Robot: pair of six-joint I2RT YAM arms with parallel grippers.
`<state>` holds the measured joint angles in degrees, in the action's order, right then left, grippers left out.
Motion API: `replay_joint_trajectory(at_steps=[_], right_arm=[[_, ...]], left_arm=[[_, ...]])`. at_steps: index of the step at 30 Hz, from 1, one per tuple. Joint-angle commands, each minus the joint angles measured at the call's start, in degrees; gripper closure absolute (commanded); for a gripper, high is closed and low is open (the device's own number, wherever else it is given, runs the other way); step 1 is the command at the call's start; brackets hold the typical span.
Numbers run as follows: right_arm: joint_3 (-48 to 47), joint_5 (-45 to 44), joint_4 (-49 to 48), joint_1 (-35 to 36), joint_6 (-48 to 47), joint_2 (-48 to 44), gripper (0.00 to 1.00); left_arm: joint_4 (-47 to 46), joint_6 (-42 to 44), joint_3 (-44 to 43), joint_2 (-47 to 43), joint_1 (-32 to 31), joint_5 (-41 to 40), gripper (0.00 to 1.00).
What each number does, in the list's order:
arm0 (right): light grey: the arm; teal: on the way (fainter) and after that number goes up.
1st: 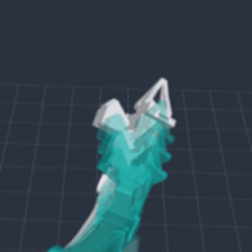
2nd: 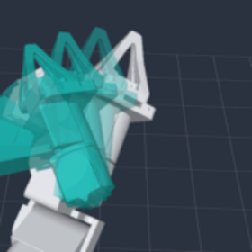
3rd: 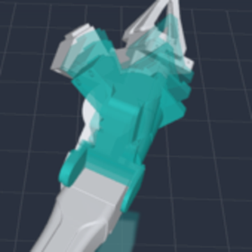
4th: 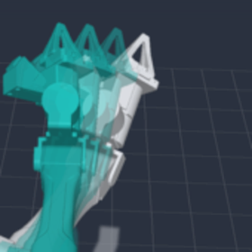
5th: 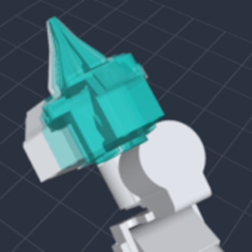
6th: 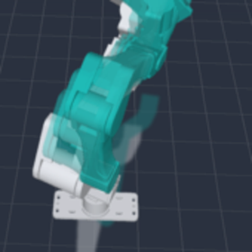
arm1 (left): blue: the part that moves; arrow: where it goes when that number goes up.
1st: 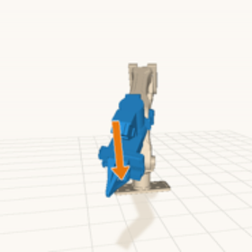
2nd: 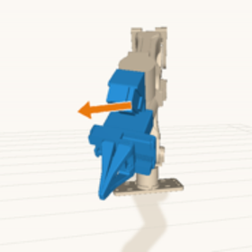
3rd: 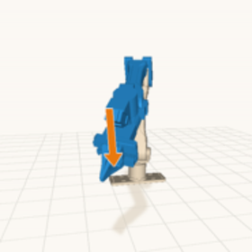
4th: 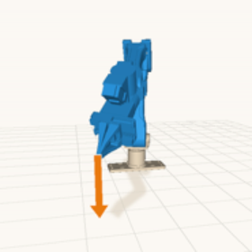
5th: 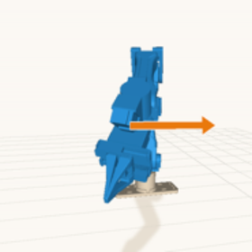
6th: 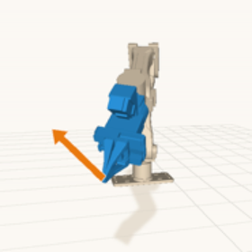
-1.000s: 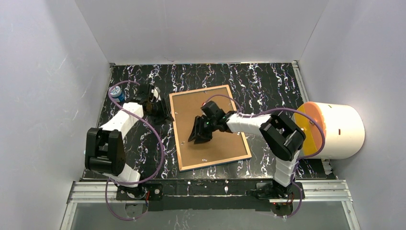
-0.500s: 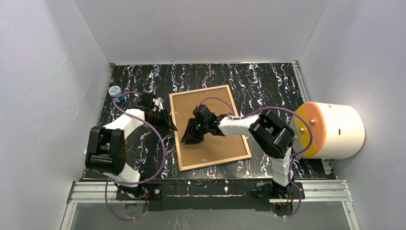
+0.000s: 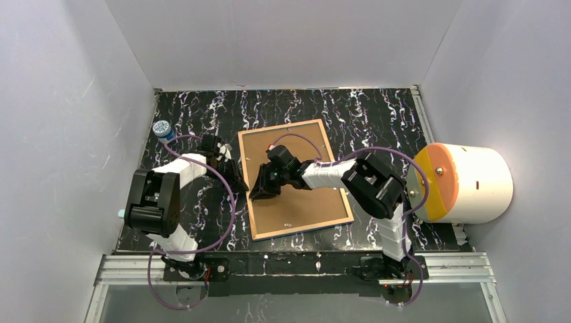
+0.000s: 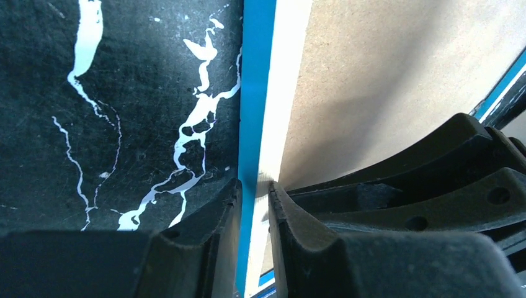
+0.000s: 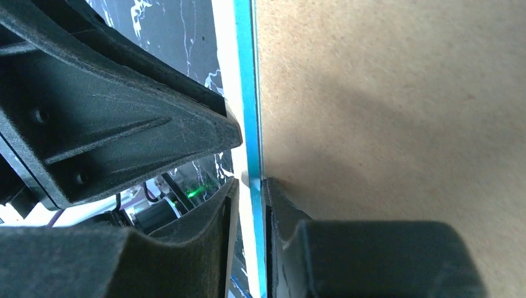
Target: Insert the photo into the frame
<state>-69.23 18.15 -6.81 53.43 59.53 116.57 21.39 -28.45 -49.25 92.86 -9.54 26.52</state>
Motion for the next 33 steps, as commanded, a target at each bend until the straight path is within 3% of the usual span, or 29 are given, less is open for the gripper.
replay_joint_trajectory(at_steps=[1, 17, 22, 25, 28, 33], right_arm=[[-0.8, 3.0, -1.6, 0.4, -5.2, 3.4, 0.71], [-2.7, 9.6, 1.9, 0.5, -14.4, 3.5, 0.70], [-9.4, 5.9, 8.5, -0.5, -16.1, 0.6, 0.63], [-12.4, 3.2, 13.5, -2.0, -18.0, -1.8, 0.57], [-10.0, 2.2, 15.5, -3.6, -18.9, -6.3, 0.56], [-2.8, -2.2, 18.9, -6.5, -19.9, -15.2, 0.55]], left_arm=[[0.9, 0.4, -0.4, 1.1, -0.3, 0.4, 0.80], [0.8, 0.4, -4.8, 5.6, -0.3, -1.7, 0.80], [0.8, 1.1, -5.5, 6.5, -0.3, -5.0, 0.64], [0.0, 1.7, -5.9, 6.9, -0.3, -6.6, 0.61], [-0.2, 2.8, -7.4, 8.6, -0.3, -7.6, 0.62], [-0.3, 3.0, -10.4, 10.9, -0.3, -8.3, 0.73]])
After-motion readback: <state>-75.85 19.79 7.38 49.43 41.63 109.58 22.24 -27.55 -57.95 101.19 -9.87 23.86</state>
